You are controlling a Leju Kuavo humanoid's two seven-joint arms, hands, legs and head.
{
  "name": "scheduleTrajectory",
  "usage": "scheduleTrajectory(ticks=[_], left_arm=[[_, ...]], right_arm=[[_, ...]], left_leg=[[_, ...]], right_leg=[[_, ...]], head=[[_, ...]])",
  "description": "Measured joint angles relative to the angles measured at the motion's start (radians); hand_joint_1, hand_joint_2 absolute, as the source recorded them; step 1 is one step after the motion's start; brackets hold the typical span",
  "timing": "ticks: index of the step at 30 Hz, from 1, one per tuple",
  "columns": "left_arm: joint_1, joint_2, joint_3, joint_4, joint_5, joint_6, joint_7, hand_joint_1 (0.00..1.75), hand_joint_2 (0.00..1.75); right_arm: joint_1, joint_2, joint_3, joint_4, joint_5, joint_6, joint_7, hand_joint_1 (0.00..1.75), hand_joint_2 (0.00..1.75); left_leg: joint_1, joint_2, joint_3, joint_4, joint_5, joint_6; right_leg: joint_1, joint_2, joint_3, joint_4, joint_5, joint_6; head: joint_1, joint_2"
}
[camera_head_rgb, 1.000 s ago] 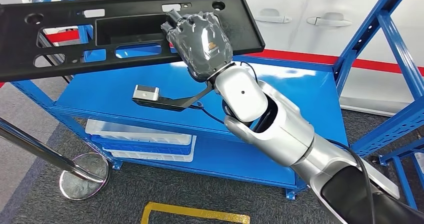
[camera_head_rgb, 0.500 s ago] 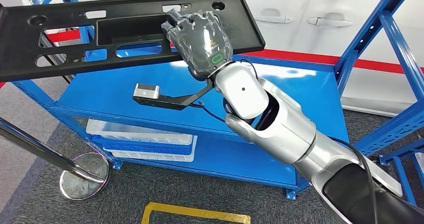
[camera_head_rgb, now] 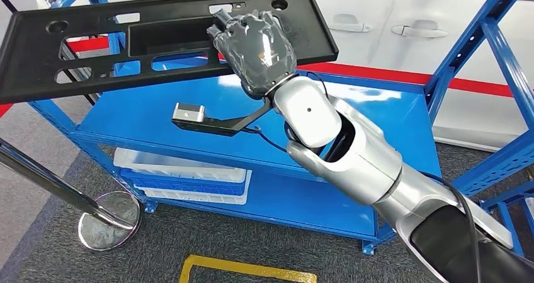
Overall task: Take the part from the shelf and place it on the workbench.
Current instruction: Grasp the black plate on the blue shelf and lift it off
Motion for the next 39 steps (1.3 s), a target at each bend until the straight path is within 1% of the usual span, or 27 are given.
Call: scheduleTrajectory(ticks=[2,5,6,8,10,11,12,13,15,17,20,21,22,23,24,25,26,27,28,29,31,32,33,35,36,37,39], left_arm=[[-0.001,0.001,0.0,0.0,0.0,0.0,-0.001,0.0,1.75],[0.002,-0.001,0.0,0.0,0.0,0.0,-0.001,0.0,1.75],[0.003,-0.002,0.0,0.0,0.0,0.0,-0.001,0.0,1.75],[0.003,-0.004,0.0,0.0,0.0,0.0,-0.002,0.0,1.75],[0.002,-0.004,0.0,0.0,0.0,0.0,-0.002,0.0,1.75],[0.002,-0.004,0.0,0.0,0.0,0.0,-0.002,0.0,1.75],[0.002,-0.004,0.0,0.0,0.0,-0.001,-0.002,0.0,1.75],[0.002,-0.004,0.0,0.0,0.0,-0.001,-0.002,0.0,1.75],[0.0,-0.004,0.0,0.0,0.0,-0.001,-0.002,0.0,1.75],[-0.003,-0.003,0.0,0.0,0.0,-0.001,-0.002,0.0,1.75],[-0.005,-0.003,0.0,0.0,-0.001,-0.001,-0.003,0.0,1.75],[-0.006,-0.003,0.0,0.0,-0.001,-0.001,-0.003,0.0,1.75],[-0.006,-0.003,0.0,0.0,-0.001,-0.001,-0.003,0.0,1.75],[-0.007,-0.003,0.0,0.0,-0.001,-0.001,-0.003,0.0,1.75],[-0.007,-0.003,0.0,0.0,-0.001,-0.001,-0.002,0.0,1.75],[-0.007,-0.003,0.0,0.0,-0.001,-0.001,-0.002,0.0,1.75],[-0.007,-0.003,0.0,0.0,-0.001,-0.001,-0.002,0.0,1.75],[-0.007,-0.003,0.0,0.0,-0.001,-0.001,-0.002,0.0,1.75],[-0.007,-0.003,0.0,0.0,-0.001,-0.001,-0.002,0.0,1.75],[-0.007,-0.003,0.0,0.0,-0.001,-0.001,-0.001,0.0,1.75],[-0.007,-0.003,0.0,0.0,0.0,0.0,0.002,0.0,1.75],[-0.007,-0.003,0.0,0.0,0.0,0.002,0.004,0.0,1.75],[-0.007,-0.003,0.0,0.0,0.0,0.004,0.006,0.0,1.75],[-0.006,-0.003,-0.001,0.0,0.0,0.008,0.01,0.0,1.75],[-0.006,-0.003,-0.002,0.001,0.0,0.009,0.012,0.0,1.75],[-0.005,-0.004,-0.002,0.001,0.0,0.01,0.013,0.0,1.75],[-0.005,-0.005,-0.004,0.002,0.0,0.011,0.012,0.0,1.75]], right_arm=[[-0.003,0.0,0.001,0.002,0.0,-0.001,-0.001,1.75,1.75],[-0.004,0.001,0.007,0.008,0.0,0.001,-0.004,1.75,1.75],[-0.005,0.001,0.009,0.009,0.0,0.002,-0.005,1.75,1.75],[-0.007,0.002,0.013,0.012,0.0,0.003,-0.005,1.75,1.75],[-0.008,0.002,0.015,0.014,-0.001,0.004,-0.005,1.75,1.75],[-0.008,0.002,0.017,0.015,-0.001,0.004,-0.005,1.75,1.75],[-0.008,0.002,0.018,0.015,-0.001,0.004,-0.005,1.75,1.75],[-0.008,0.002,0.018,0.016,-0.001,0.004,-0.005,1.75,1.75],[-0.011,0.001,0.018,0.016,-0.001,0.004,-0.005,1.75,1.75],[-0.014,0.001,0.018,0.016,-0.001,0.004,-0.005,1.75,1.75],[-0.019,0.001,0.018,0.016,-0.002,0.004,-0.005,1.75,1.75],[-0.02,0.0,0.018,0.016,-0.002,0.005,-0.005,1.75,1.75],[-0.022,0.0,0.018,0.017,-0.003,0.005,-0.005,1.75,1.75],[-0.023,-0.001,0.018,0.017,-0.003,0.005,-0.005,1.75,1.75],[-0.024,-0.001,0.018,0.017,-0.004,0.005,-0.005,1.75,1.75],[-0.024,-0.001,0.018,0.017,-0.004,0.006,-0.005,1.75,1.75],[-0.024,-0.002,0.018,0.018,-0.004,0.006,-0.005,1.75,1.75],[-0.024,-0.002,0.019,0.018,-0.005,0.006,-0.005,1.75,1.75],[-0.024,-0.003,0.019,0.018,-0.005,0.006,-0.005,1.75,1.75],[-0.024,-0.003,0.019,0.018,-0.006,0.007,-0.005,1.75,1.75],[-0.026,-0.003,0.019,0.018,-0.01,0.008,-0.005,1.75,1.75],[-0.026,-0.003,0.019,0.018,-0.013,0.009,-0.005,1.75,1.75],[-0.026,-0.003,0.019,0.018,-0.015,0.01,-0.005,1.75,1.75],[-0.024,-0.004,0.02,0.019,-0.017,0.012,-0.005,1.75,1.75],[-0.024,-0.004,0.02,0.02,-0.017,0.013,-0.005,1.75,1.75],[-0.024,-0.004,0.021,0.021,-0.017,0.013,-0.005,1.75,1.75],[-0.024,-0.004,0.022,0.021,-0.018,0.014,-0.005,1.75,1.75]], left_leg=[[-0.001,-0.004,-0.009,0.008,0.003,-0.015],[0.003,-0.006,-0.02,0.01,0.007,-0.034],[0.005,-0.004,-0.029,0.026,-0.012,-0.037],[0.006,-0.001,-0.066,0.123,-0.09,-0.037],[0.002,-0.001,-0.103,0.25,-0.161,-0.034],[0.0,-0.001,-0.104,0.279,-0.17,-0.031],[-0.004,-0.001,-0.087,0.27,-0.16,-0.027],[-0.008,-0.001,-0.053,0.226,-0.138,-0.021],[-0.017,-0.001,0.035,0.092,-0.101,-0.008],[-0.027,-0.002,0.077,0.016,-0.087,-0.001],[-0.029,0.0,0.071,0.0,-0.065,0.01],[-0.027,0.002,0.067,-0.005,-0.053,0.017],[-0.024,0.005,0.059,-0.011,-0.041,0.025],[-0.024,0.008,0.05,-0.013,-0.03,0.031],[-0.024,0.009,0.037,-0.014,-0.02,0.034],[-0.024,0.009,0.023,-0.013,-0.01,0.036],[-0.025,0.009,0.01,-0.011,-0.001,0.035],[-0.025,0.01,-0.003,-0.009,0.007,0.034],[-0.025,0.009,-0.016,-0.006,0.015,0.032],[-0.025,0.009,-0.028,-0.001,0.021,0.029],[-0.026,0.007,-0.048,0.009,0.032,0.02],[-0.027,0.007,-0.053,0.011,0.039,0.015],[-0.026,0.006,-0.057,0.009,0.047,0.008],[-0.024,0.005,-0.062,0.004,0.061,-0.004],[-0.023,0.004,-0.071,0.01,0.049,-0.011],[-0.022,0.004,-0.083,0.033,0.019,-0.016],[-0.019,0.003,-0.116,0.133,-0.077,-0.026]], right_leg=[[0.005,0.004,0.012,-0.034,0.002,-0.008],[0.009,0.005,-0.003,-0.038,0.018,-0.033],[0.01,0.004,-0.008,-0.041,0.025,-0.043],[0.014,0.001,-0.021,-0.046,0.039,-0.06],[0.021,0.0,-0.038,-0.045,0.051,-0.067],[0.025,0.0,-0.047,-0.043,0.057,-0.068],[0.028,0.0,-0.055,-0.041,0.062,-0.069],[0.031,0.0,-0.062,-0.039,0.067,-0.069],[0.034,0.0,-0.073,-0.036,0.077,-0.065],[0.034,-0.002,-0.076,-0.039,0.089,-0.056],[0.032,-0.003,-0.078,-0.047,0.104,-0.037],[0.032,-0.003,-0.083,-0.037,0.088,-0.032],[0.032,-0.003,-0.094,-0.009,0.055,-0.028],[0.031,-0.004,-0.109,0.039,0.008,-0.025],[0.03,-0.004,-0.126,0.102,-0.041,-0.022],[0.029,-0.004,-0.14,0.165,-0.075,-0.019],[0.028,-0.004,-0.144,0.21,-0.088,-0.017],[0.027,-0.004,-0.136,0.227,-0.081,-0.016],[0.025,-0.004,-0.11,0.21,-0.058,-0.016],[0.024,-0.004,-0.066,0.159,-0.032,-0.017],[0.027,-0.003,0.03,0.024,-0.021,-0.024],[0.03,-0.003,0.061,-0.025,-0.025,-0.028],[0.034,-0.002,0.072,-0.05,-0.031,-0.033],[0.034,-0.004,0.063,-0.062,-0.015,-0.045],[0.032,-0.006,0.056,-0.067,-0.004,-0.054],[0.03,-0.008,0.046,-0.071,0.009,-0.063],[0.029,-0.009,0.021,-0.073,0.03,-0.074]], head=[[0.0,0.0],[0.0,0.0],[0.0,0.0],[-0.002,0.0],[-0.002,0.0],[-0.002,0.0],[-0.002,0.0],[-0.002,0.0],[-0.002,0.0],[-0.002,0.0],[-0.002,0.0],[-0.001,0.0],[-0.001,0.0],[0.0,0.0],[0.001,0.0],[0.001,0.0],[0.001,0.0],[0.001,0.0],[0.001,0.0],[0.001,0.0],[0.0,0.0],[0.0,0.0],[-0.001,0.0],[0.001,0.0],[0.001,0.0],[0.0,0.0],[-0.003,0.0]])
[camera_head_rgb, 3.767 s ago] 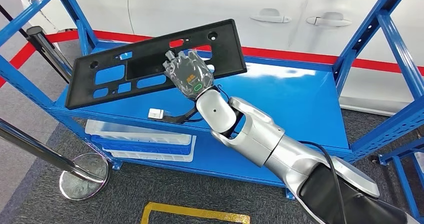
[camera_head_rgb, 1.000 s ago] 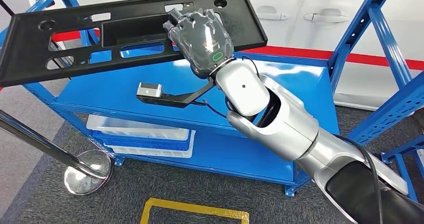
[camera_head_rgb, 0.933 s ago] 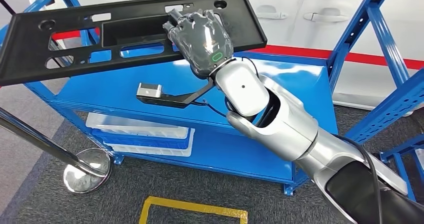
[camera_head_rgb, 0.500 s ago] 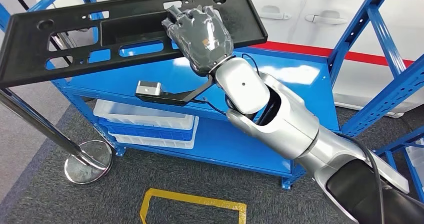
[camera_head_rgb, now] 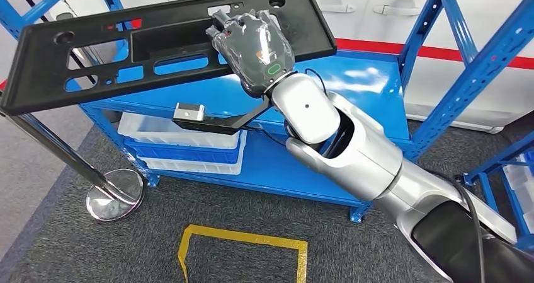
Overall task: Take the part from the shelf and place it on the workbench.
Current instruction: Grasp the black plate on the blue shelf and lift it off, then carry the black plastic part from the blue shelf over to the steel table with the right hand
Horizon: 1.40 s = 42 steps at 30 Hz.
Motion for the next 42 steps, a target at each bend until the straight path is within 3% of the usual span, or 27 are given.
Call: scheduleTrajectory(ticks=[1,2,3,4,6,8,10,12,13,15,17,18,19,21,23,25,27,28,30,32,34,35,37,38,40,42], left_arm=[[0.0,0.0,-0.001,0.0,0.0,0.0,-0.002,0.0,1.75],[0.0,0.0,-0.002,0.001,-0.001,0.0,-0.005,0.0,1.75],[0.0,0.001,-0.002,0.001,-0.001,0.0,-0.008,0.0,1.75],[-0.001,0.001,-0.003,0.001,-0.002,0.0,-0.012,0.0,1.75],[-0.002,0.001,-0.003,0.002,-0.002,-0.001,-0.017,0.0,1.75],[-0.005,0.001,-0.004,0.002,-0.003,-0.003,-0.023,0.0,1.75],[-0.006,0.001,-0.005,0.002,-0.002,-0.004,-0.032,0.0,1.75],[-0.006,0.001,-0.008,0.002,-0.001,-0.004,-0.038,0.0,1.75],[-0.006,0.001,-0.008,0.002,-0.001,-0.005,-0.037,0.0,1.75],[-0.005,0.001,-0.009,0.002,0.0,-0.007,-0.029,0.0,1.75],[-0.004,0.001,-0.009,0.002,0.0,-0.009,-0.026,0.0,1.75],[-0.004,0.001,-0.009,0.002,0.0,-0.009,-0.025,0.0,1.75],[-0.003,0.001,-0.009,0.002,0.0,-0.009,-0.025,0.0,1.75],[-0.003,0.001,-0.009,0.002,0.0,-0.01,-0.023,0.0,1.75],[-0.005,-0.001,-0.009,0.002,0.0,-0.009,-0.021,0.0,1.75],[-0.005,-0.003,-0.011,0.002,0.0,-0.009,-0.018,0.0,1.75],[-0.002,-0.002,-0.013,0.003,0.0,-0.008,-0.014,0.0,1.75],[-0.001,-0.002,-0.014,0.003,0.0,-0.007,-0.013,0.0,1.75],[-0.001,-0.004,-0.016,0.004,0.0,-0.006,-0.01,0.0,1.75],[-0.003,-0.005,-0.017,0.004,0.0,-0.006,-0.01,0.0,1.75],[-0.001,-0.005,-0.018,0.004,0.0,-0.006,-0.011,0.0,1.75],[0.001,-0.004,-0.019,0.004,0.0,-0.006,-0.011,0.0,1.75],[0.001,-0.002,-0.019,0.004,0.0,-0.006,-0.011,0.0,1.75],[0.0,-0.002,-0.02,0.004,0.0,-0.006,-0.011,0.0,1.75],[-0.002,-0.003,-0.021,0.004,0.0,-0.006,-0.011,0.0,1.75],[-0.001,-0.003,-0.022,0.005,0.0,-0.005,-0.01,0.0,1.75]], right_arm=[[0.0,0.0,0.0,0.0,0.0,0.0,0.0,1.75,1.75],[0.002,0.0,0.001,0.001,0.0,0.0,0.0,1.75,1.75],[0.003,0.0,0.001,0.001,0.0,0.0,0.0,1.75,1.75],[0.005,0.0,0.002,0.002,0.0,0.0,0.0,1.75,1.75],[0.007,-0.001,0.002,0.002,0.001,0.0,0.0,1.75,1.75],[0.008,-0.002,0.002,0.0,0.003,0.0,0.0,1.75,1.75],[0.01,-0.003,0.002,-0.001,0.005,0.0,0.0,1.75,1.75],[0.011,-0.004,0.002,-0.001,0.007,0.001,0.002,1.75,1.75],[0.011,-0.005,0.002,-0.001,0.008,0.001,0.002,1.75,1.75],[0.012,-0.006,0.002,-0.001,0.011,0.002,0.003,1.75,1.75],[0.016,-0.007,0.002,0.0,0.013,0.004,0.003,1.75,1.75],[0.018,-0.007,0.002,0.0,0.014,0.005,0.003,1.75,1.75],[0.02,-0.007,0.003,0.0,0.015,0.006,0.003,1.75,1.75],[0.02,-0.008,0.005,0.0,0.017,0.007,0.003,1.75,1.75],[0.019,-0.008,0.006,0.0,0.02,0.008,0.002,1.75,1.75],[0.018,-0.008,0.008,0.0,0.022,0.01,0.001,1.75,1.75],[0.018,-0.007,0.009,0.0,0.024,0.013,0.001,1.75,1.75],[0.017,-0.006,0.01,0.0,0.026,0.014,0.001,1.75,1.75],[0.015,-0.004,0.011,0.0,0.029,0.016,0.0,1.75,1.75],[0.015,-0.003,0.013,0.001,0.033,0.019,0.0,1.75,1.75],[0.017,-0.003,0.017,0.003,0.035,0.02,0.0,1.75,1.75],[0.018,-0.003,0.019,0.004,0.035,0.021,0.0,1.75,1.75],[0.018,-0.003,0.023,0.005,0.037,0.021,0.0,1.75,1.75],[0.017,-0.003,0.024,0.005,0.037,0.021,0.0,1.75,1.75],[0.017,-0.003,0.025,0.006,0.037,0.021,0.0,1.75,1.75],[0.016,-0.003,0.026,0.006,0.037,0.021,0.0,1.75,1.75]], left_leg=[[0.001,0.0,-0.015,0.065,-0.039,-0.004],[0.001,0.0,-0.022,0.12,-0.057,-0.007],[0.002,0.0,-0.018,0.151,-0.052,-0.009],[0.002,0.0,0.001,0.15,-0.027,-0.01],[0.004,0.0,0.088,0.052,0.016,-0.01],[0.001,-0.003,0.18,-0.082,0.0,-0.001],[-0.005,-0.006,0.209,-0.136,-0.019,0.015],[-0.002,-0.003,0.204,-0.14,-0.004,0.032],[-0.001,-0.001,0.2,-0.143,0.005,0.041],[-0.001,0.0,0.186,-0.144,0.022,0.054],[-0.003,-0.005,0.168,-0.142,0.035,0.059],[-0.004,-0.009,0.159,-0.139,0.04,0.058],[-0.004,-0.015,0.151,-0.136,0.044,0.057],[-0.004,-0.03,0.14,-0.13,0.049,0.054],[-0.005,-0.045,0.129,-0.123,0.053,0.046],[-0.002,-0.059,0.12,-0.122,0.06,0.034],[0.0,-0.068,0.115,-0.123,0.064,0.023],[-0.001,-0.059,0.108,-0.113,0.055,0.017],[0.0,-0.03,0.073,-0.042,0.01,0.006],[0.004,-0.013,0.012,0.092,-0.053,-0.007],[0.008,-0.009,-0.021,0.166,-0.069,-0.017],[0.01,-0.006,-0.008,0.143,-0.048,-0.021],[0.014,0.018,0.063,0.006,0.017,-0.028],[0.013,0.03,0.096,-0.058,0.04,-0.027],[0.008,0.04,0.121,-0.116,0.052,-0.012],[0.006,0.02,0.115,-0.113,0.056,0.009]], right_leg=[[0.0,0.0,-0.014,0.001,0.01,-0.002],[0.001,0.0,-0.029,0.003,0.02,-0.001],[0.0,0.0,-0.044,0.005,0.031,0.0],[0.0,0.0,-0.06,0.009,0.04,0.002],[-0.002,0.001,-0.089,0.017,0.056,0.008],[-0.001,0.0,-0.104,0.023,0.068,0.02],[0.0,0.0,-0.104,0.02,0.081,0.032],[-0.001,0.0,-0.107,0.021,0.084,0.044],[-0.001,0.001,-0.116,0.04,0.067,0.048],[-0.003,0.002,-0.155,0.141,-0.007,0.053],[-0.003,0.002,-0.195,0.266,-0.074,0.056],[-0.003,0.002,-0.196,0.292,-0.083,0.057],[-0.003,0.003,-0.177,0.279,-0.074,0.055],[-0.002,0.02,-0.094,0.158,-0.029,0.045],[-0.001,0.046,-0.028,0.05,-0.006,0.035],[0.002,0.049,-0.017,0.026,-0.005,0.032],[-0.001,0.03,-0.015,0.015,0.001,0.026],[-0.004,0.02,-0.012,0.007,0.007,0.021],[-0.009,0.0,-0.01,-0.006,0.015,0.013],[-0.009,-0.02,-0.013,-0.008,0.017,0.011],[-0.01,-0.039,-0.015,-0.006,0.017,0.011],[-0.011,-0.048,-0.017,-0.003,0.016,0.013],[-0.016,-0.065,-0.019,0.008,0.01,0.022],[-0.015,-0.072,-0.021,0.016,0.006,0.029],[-0.009,-0.083,-0.024,0.024,0.003,0.041],[-0.006,-0.096,-0.024,0.024,0.004,0.049]], head=[[-0.001,0.0],[-0.001,0.0],[-0.001,0.0],[-0.001,0.0],[-0.001,0.0],[-0.001,0.0],[-0.003,0.0],[-0.004,0.0],[-0.002,0.0],[0.003,0.0],[0.004,0.0],[0.004,0.0],[0.004,0.0],[0.004,0.0],[0.004,0.0],[0.005,0.0],[0.007,0.0],[0.004,0.0],[-0.002,0.0],[-0.006,0.0],[-0.006,0.0],[-0.006,0.0],[-0.006,0.0],[-0.008,0.0],[-0.009,0.0],[-0.007,0.0]])
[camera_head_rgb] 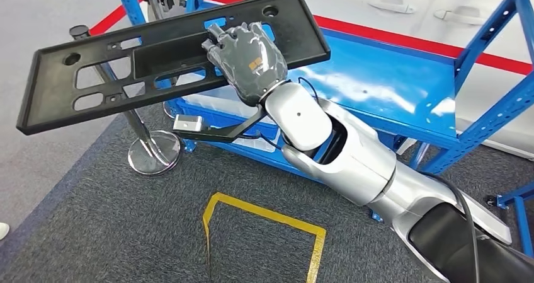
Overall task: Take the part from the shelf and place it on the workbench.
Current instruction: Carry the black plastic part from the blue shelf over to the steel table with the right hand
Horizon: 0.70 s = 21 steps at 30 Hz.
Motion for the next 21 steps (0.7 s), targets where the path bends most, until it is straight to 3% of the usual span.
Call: scheduleTrajectory(ticks=[1,3,5,7,8,9,11,12,14,15,16,18,20,21], left_arm=[[0.001,0.0,0.0,0.0,0.0,0.0,0.0,0.0,1.75],[0.001,0.001,0.0,0.0,0.0,0.001,0.001,0.0,1.75],[0.0,0.001,-0.001,0.0,0.0,0.001,0.001,0.0,1.75],[-0.001,0.001,-0.001,0.0,0.0,0.001,0.001,0.0,1.75],[-0.001,0.001,-0.001,0.0,0.0,0.002,0.001,0.0,1.75],[0.0,0.001,-0.001,0.0,0.0,0.002,0.001,0.0,1.75],[0.0,0.0,-0.001,0.0,0.0,0.002,0.001,0.0,1.75],[-0.001,-0.001,-0.001,0.0,0.0,0.002,0.001,0.0,1.75],[-0.003,-0.002,-0.001,0.0,0.001,0.002,0.0,0.0,1.75],[-0.002,-0.002,-0.001,0.0,0.001,0.002,0.0,0.0,1.75],[0.0,-0.001,-0.002,0.001,0.001,0.003,0.0,0.0,1.75],[0.002,-0.003,-0.002,0.003,0.001,0.003,0.0,0.0,1.75],[0.0,-0.005,-0.002,0.003,0.0,0.003,0.0,0.0,1.75],[-0.001,-0.005,-0.003,0.003,0.0,0.003,0.001,0.0,1.75]], right_arm=[[0.0,0.0,0.0,0.0,0.0,0.0,0.0,1.75,1.75],[-0.001,-0.001,0.0,0.0,0.0,0.0,0.0,1.75,1.75],[-0.002,-0.001,0.0,0.001,0.0,0.002,0.0,1.75,1.75],[-0.001,-0.001,0.0,0.005,0.002,0.009,0.0,1.75,1.75],[-0.001,-0.001,0.0,0.007,0.003,0.013,0.0,1.75,1.75],[-0.002,-0.001,0.001,0.009,0.004,0.017,0.0,1.75,1.75],[-0.006,-0.001,0.001,0.011,0.007,0.021,0.0,1.75,1.75],[-0.011,0.0,0.001,0.011,0.008,0.023,0.001,1.75,1.75],[-0.02,0.002,0.003,0.014,0.011,0.026,0.002,1.75,1.75],[-0.025,0.003,0.005,0.016,0.013,0.028,0.003,1.75,1.75],[-0.028,0.005,0.007,0.017,0.014,0.029,0.003,1.75,1.75],[-0.037,0.011,0.012,0.02,0.016,0.032,0.004,1.75,1.75],[-0.044,0.014,0.016,0.021,0.017,0.034,0.005,1.75,1.75],[-0.045,0.015,0.017,0.023,0.017,0.034,0.005,1.75,1.75]], left_leg=[[0.001,-0.008,-0.002,-0.001,0.003,0.008],[0.002,-0.024,-0.004,-0.004,0.009,0.021],[0.001,-0.041,-0.008,-0.005,0.014,0.03],[-0.003,-0.064,-0.012,-0.004,0.016,0.034],[-0.005,-0.076,-0.012,-0.004,0.017,0.035],[-0.006,-0.09,-0.011,-0.004,0.017,0.035],[-0.008,-0.115,-0.013,-0.003,0.018,0.034],[-0.008,-0.126,-0.017,-0.002,0.019,0.031],[-0.002,-0.148,-0.028,-0.002,0.026,0.021],[0.001,-0.161,-0.032,-0.004,0.029,0.014],[0.003,-0.163,-0.036,-0.004,0.029,0.008],[-0.001,-0.117,-0.055,0.032,0.005,-0.004],[-0.003,-0.052,-0.105,0.138,-0.051,-0.015],[-0.001,-0.037,-0.135,0.2,-0.075,-0.019]], right_leg=[[-0.002,0.001,-0.001,0.004,-0.005,0.004],[-0.007,0.033,-0.021,0.053,-0.044,0.01],[-0.006,0.077,-0.077,0.179,-0.111,0.01],[-0.004,0.093,-0.124,0.279,-0.141,0.005],[-0.002,0.095,-0.124,0.277,-0.127,0.001],[0.0,0.1,-0.106,0.238,-0.097,-0.005],[0.002,0.14,-0.045,0.108,-0.029,-0.02],[0.001,0.163,-0.021,0.053,-0.011,-0.023],[0.004,0.186,-0.004,0.01,-0.007,-0.024],[0.004,0.175,-0.003,0.002,-0.006,-0.023],[0.003,0.161,0.0,-0.002,-0.003,-0.024],[-0.003,0.134,0.006,-0.016,0.002,-0.029],[-0.002,0.105,0.009,-0.02,0.003,-0.034],[-0.001,0.09,0.009,-0.019,0.002,-0.035]], head=[[0.001,0.0],[0.004,0.0],[0.007,0.0],[0.009,0.0],[0.009,0.0],[0.009,0.0],[0.008,0.0],[0.007,0.0],[0.007,0.0],[0.009,0.0],[0.01,0.0],[0.004,0.0],[-0.004,0.0],[-0.004,0.0]])
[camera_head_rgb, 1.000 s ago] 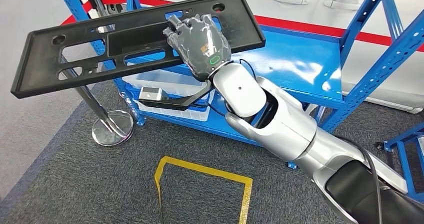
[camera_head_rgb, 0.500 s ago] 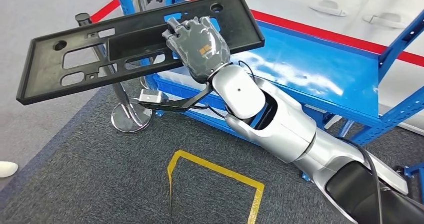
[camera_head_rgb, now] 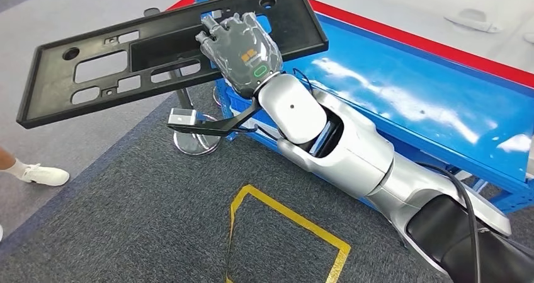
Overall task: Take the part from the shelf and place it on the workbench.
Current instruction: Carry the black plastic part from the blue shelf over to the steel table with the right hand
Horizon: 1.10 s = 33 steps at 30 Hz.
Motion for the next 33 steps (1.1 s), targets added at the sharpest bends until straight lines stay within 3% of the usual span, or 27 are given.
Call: scheduleTrajectory(ticks=[2,3,5,7,8,11,13,15,17,18,19,20,22,24,26,27,28,30,31,33], left_arm=[[0.0,0.0,-0.002,0.0,0.0,0.001,0.003,0.0,1.75],[0.001,0.001,-0.003,0.0,0.0,0.002,0.005,0.0,1.75],[0.002,0.002,-0.004,0.0,0.0,0.003,0.006,0.0,1.75],[0.001,0.004,-0.004,0.0,0.0,0.003,0.007,0.0,1.75],[0.0,0.004,-0.004,0.0,0.0,0.003,0.007,0.0,1.75],[0.0,0.004,-0.007,0.0,0.0,0.005,0.009,0.0,1.75],[0.001,0.004,-0.009,0.0,0.0,0.006,0.01,0.0,1.75],[0.001,0.005,-0.012,0.0,0.0,0.006,0.01,0.0,1.75],[0.0,0.006,-0.014,0.0,0.0,0.006,0.01,0.0,1.75],[0.0,0.006,-0.015,0.0,0.0,0.006,0.01,0.0,1.75],[0.0,0.007,-0.016,0.0,0.0,0.006,0.01,0.0,1.75],[0.0,0.007,-0.016,0.0,0.0,0.005,0.009,0.0,1.75],[-0.001,0.007,-0.017,0.0,0.0,0.002,0.008,0.0,1.75],[-0.001,0.007,-0.017,0.0,0.0,0.0,0.007,0.0,1.75],[0.002,0.01,-0.017,0.001,0.0,-0.003,0.005,0.0,1.75],[0.005,0.009,-0.018,0.001,0.0,-0.004,0.005,0.0,1.75],[0.006,0.009,-0.018,0.002,0.0,-0.006,0.004,0.0,1.75],[0.005,0.006,-0.018,0.002,0.0,-0.01,0.003,0.0,1.75],[0.003,0.006,-0.018,0.002,0.0,-0.011,0.002,0.0,1.75],[0.002,0.006,-0.018,0.002,0.0,-0.012,0.002,0.0,1.75]], right_arm=[[0.0,0.0,0.002,0.003,0.0,0.001,0.001,1.75,1.75],[0.0,0.0,0.004,0.004,0.0,0.001,0.001,1.75,1.75],[-0.001,0.001,0.006,0.004,0.0,0.001,0.001,1.75,1.75],[-0.003,0.002,0.006,0.004,0.0,0.001,0.001,1.75,1.75],[-0.004,0.002,0.006,0.005,0.0,0.001,0.001,1.75,1.75],[-0.006,0.002,0.009,0.006,-0.001,0.001,0.002,1.75,1.75],[-0.006,0.002,0.011,0.007,-0.002,0.001,0.002,1.75,1.75],[-0.005,0.002,0.012,0.008,-0.002,0.001,0.003,1.75,1.75],[-0.001,0.0,0.014,0.011,-0.003,0.001,0.004,1.75,1.75],[0.002,-0.001,0.015,0.013,-0.003,0.001,0.004,1.75,1.75],[0.004,-0.001,0.016,0.015,-0.003,0.001,0.004,1.75,1.75],[0.004,-0.001,0.017,0.016,-0.003,0.001,0.005,1.75,1.75],[0.003,-0.002,0.017,0.017,-0.003,0.0,0.005,1.75,1.75],[0.003,-0.002,0.017,0.018,-0.002,-0.001,0.006,1.75,1.75],[0.003,-0.001,0.017,0.019,-0.002,-0.001,0.006,1.75,1.75],[0.002,0.0,0.018,0.02,-0.002,-0.001,0.006,1.75,1.75],[0.001,0.001,0.018,0.021,-0.001,-0.001,0.006,1.75,1.75],[-0.002,0.004,0.018,0.021,-0.001,-0.001,0.007,1.75,1.75],[-0.002,0.004,0.018,0.022,-0.001,-0.001,0.007,1.75,1.75],[-0.001,0.004,0.019,0.025,-0.001,-0.001,0.006,1.75,1.75]], left_leg=[[0.002,0.011,-0.024,0.051,-0.004,-0.004],[0.003,0.016,-0.007,0.021,0.019,-0.005],[0.0,0.046,0.061,-0.109,0.077,-0.002],[-0.008,0.076,0.106,-0.196,0.099,0.007],[-0.012,0.078,0.109,-0.205,0.098,0.013],[-0.013,0.046,0.106,-0.21,0.105,0.033],[-0.008,0.027,0.108,-0.216,0.111,0.045],[-0.006,0.009,0.108,-0.218,0.114,0.054],[-0.007,-0.014,0.106,-0.217,0.115,0.058],[-0.007,-0.027,0.105,-0.215,0.116,0.059],[-0.007,-0.04,0.105,-0.214,0.116,0.059],[-0.007,-0.055,0.106,-0.212,0.115,0.059],[-0.007,-0.081,0.102,-0.206,0.115,0.055],[-0.004,-0.104,0.091,-0.204,0.12,0.043],[0.001,-0.125,0.082,-0.209,0.127,0.028],[0.0,-0.116,0.078,-0.207,0.125,0.021],[-0.002,-0.092,0.069,-0.19,0.114,0.015],[-0.004,-0.023,0.026,-0.097,0.062,0.005],[-0.003,-0.003,-0.005,-0.03,0.032,0.001],[0.0,0.011,-0.044,0.055,0.007,-0.004]], right_leg=[[0.001,-0.029,0.0,0.003,-0.004,0.0],[0.001,-0.042,0.0,0.005,-0.006,0.001],[0.002,-0.063,0.002,0.009,-0.012,0.006],[0.007,-0.077,0.004,0.012,-0.016,0.012],[0.01,-0.084,0.003,0.013,-0.017,0.015],[0.014,-0.103,0.006,0.013,-0.022,0.026],[0.009,-0.069,-0.005,0.045,-0.049,0.036],[0.004,-0.017,-0.055,0.156,-0.11,0.04],[0.003,0.002,-0.113,0.277,-0.154,0.041],[0.003,0.004,-0.124,0.295,-0.149,0.041],[0.003,0.007,-0.116,0.275,-0.126,0.039],[0.002,0.014,-0.091,0.221,-0.089,0.036],[-0.003,0.061,-0.033,0.092,-0.034,0.03],[-0.005,0.094,-0.006,0.033,-0.023,0.028],[-0.004,0.075,-0.001,0.023,-0.02,0.023],[-0.005,0.062,0.001,0.018,-0.017,0.018],[-0.007,0.049,0.003,0.012,-0.014,0.012],[-0.006,0.022,0.007,0.006,-0.011,0.005],[-0.004,0.007,0.007,0.006,-0.011,0.002],[-0.002,-0.023,0.007,0.006,-0.013,0.001]], head=[[0.0,0.0],[0.0,0.0],[0.0,0.0],[0.0,0.0],[0.001,0.0],[0.006,0.0],[0.007,0.0],[0.009,0.0],[0.01,0.0],[0.01,0.0],[0.01,0.0],[0.011,0.0],[0.01,0.0],[0.009,0.0],[0.011,0.0],[0.01,0.0],[0.007,0.0],[-0.001,0.0],[-0.004,0.0],[-0.004,0.0]])
